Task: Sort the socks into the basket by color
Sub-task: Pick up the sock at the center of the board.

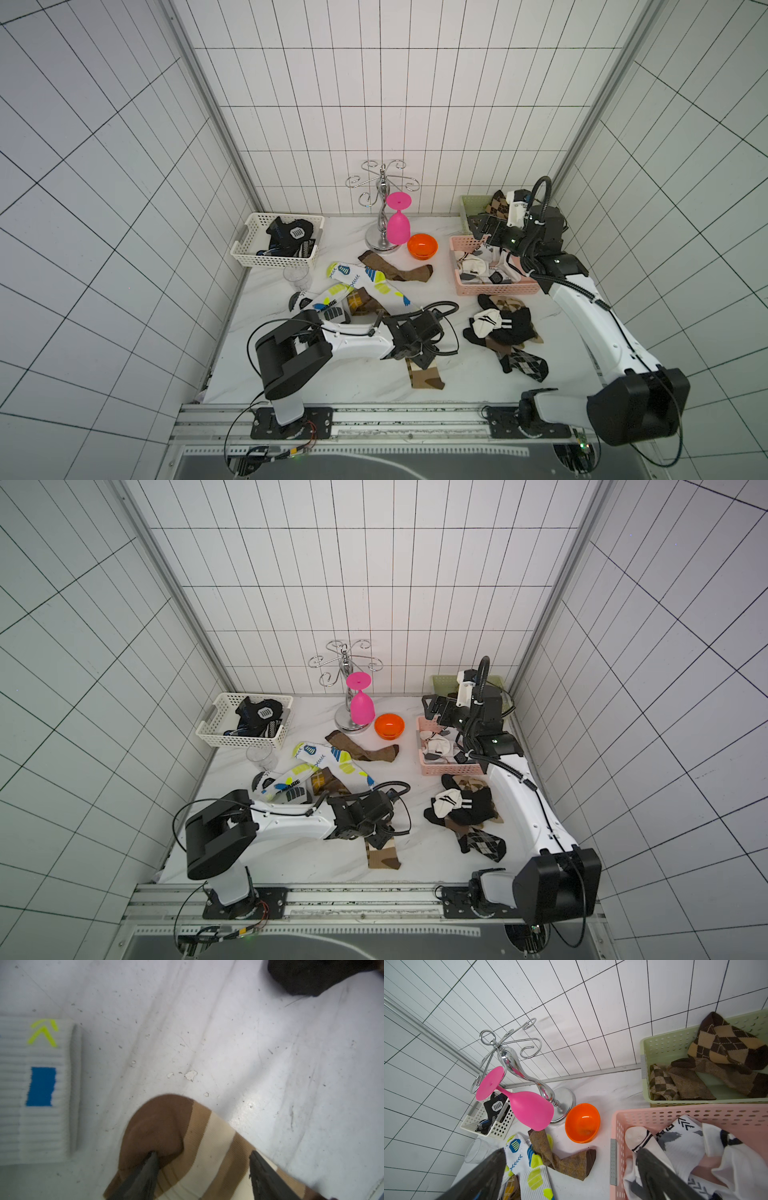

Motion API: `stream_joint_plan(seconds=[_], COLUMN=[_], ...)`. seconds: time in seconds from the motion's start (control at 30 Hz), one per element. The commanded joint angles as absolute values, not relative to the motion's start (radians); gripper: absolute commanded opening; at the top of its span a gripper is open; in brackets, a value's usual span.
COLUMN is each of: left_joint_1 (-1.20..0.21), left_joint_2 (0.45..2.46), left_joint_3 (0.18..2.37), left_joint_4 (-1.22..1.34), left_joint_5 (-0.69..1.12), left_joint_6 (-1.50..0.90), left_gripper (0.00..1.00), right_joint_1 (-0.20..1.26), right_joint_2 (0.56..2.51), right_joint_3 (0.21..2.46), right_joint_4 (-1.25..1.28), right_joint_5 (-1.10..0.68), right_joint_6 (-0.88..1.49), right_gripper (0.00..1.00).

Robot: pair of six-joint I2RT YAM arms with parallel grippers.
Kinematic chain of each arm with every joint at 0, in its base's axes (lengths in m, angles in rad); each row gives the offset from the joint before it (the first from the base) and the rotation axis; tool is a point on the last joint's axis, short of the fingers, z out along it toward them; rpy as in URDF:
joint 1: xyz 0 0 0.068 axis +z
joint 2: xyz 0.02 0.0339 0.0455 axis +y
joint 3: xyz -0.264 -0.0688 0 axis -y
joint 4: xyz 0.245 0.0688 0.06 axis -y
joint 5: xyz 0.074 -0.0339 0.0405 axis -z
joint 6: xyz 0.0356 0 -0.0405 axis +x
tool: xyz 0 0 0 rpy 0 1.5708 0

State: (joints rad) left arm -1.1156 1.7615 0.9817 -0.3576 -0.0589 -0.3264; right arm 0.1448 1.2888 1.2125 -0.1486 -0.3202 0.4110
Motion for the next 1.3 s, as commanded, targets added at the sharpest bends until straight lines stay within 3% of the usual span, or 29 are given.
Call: stream_joint_plan(seconds=[0.0, 0.1, 0.63, 0.97, 1.27], left_joint_1=[-1.140, -1.152, -1.166, -1.155, -1.060], left_joint_2=[1.816, 1.822, 1.831, 1.685, 1.477], left_joint_3=[0.972, 0.962, 0.960, 0.951, 0.978], left_joint_4=[-0.382, -0.383, -0.365, -0.348, -0.362], left_joint_5=[-0.094, -0.103, -0.102, -0.158, -0.132], left_joint_6=[-0.360, -0.364, -0.336, -0.342, -0.346], left_gripper=[0.69, 0.63, 0.00, 0.00, 0.00], right_joint_1=[0.145, 0.140, 0.125, 0.125, 0.128], right_joint_2=[1.253, 1.244, 1.233, 1.238, 1.229], right_joint_3=[1.160, 1.159, 1.147, 1.131, 1.108], right_joint_4=[-0.168, -0.168, -0.161, -0.163, -0.219], right_joint_5=[-0.311, -0.307, -0.321, -0.360, -0.473], right_joint_6=[0.414, 0.419, 0.442, 0.443, 0.410], right_gripper=[0.99, 0.99, 0.99, 0.99, 0.99])
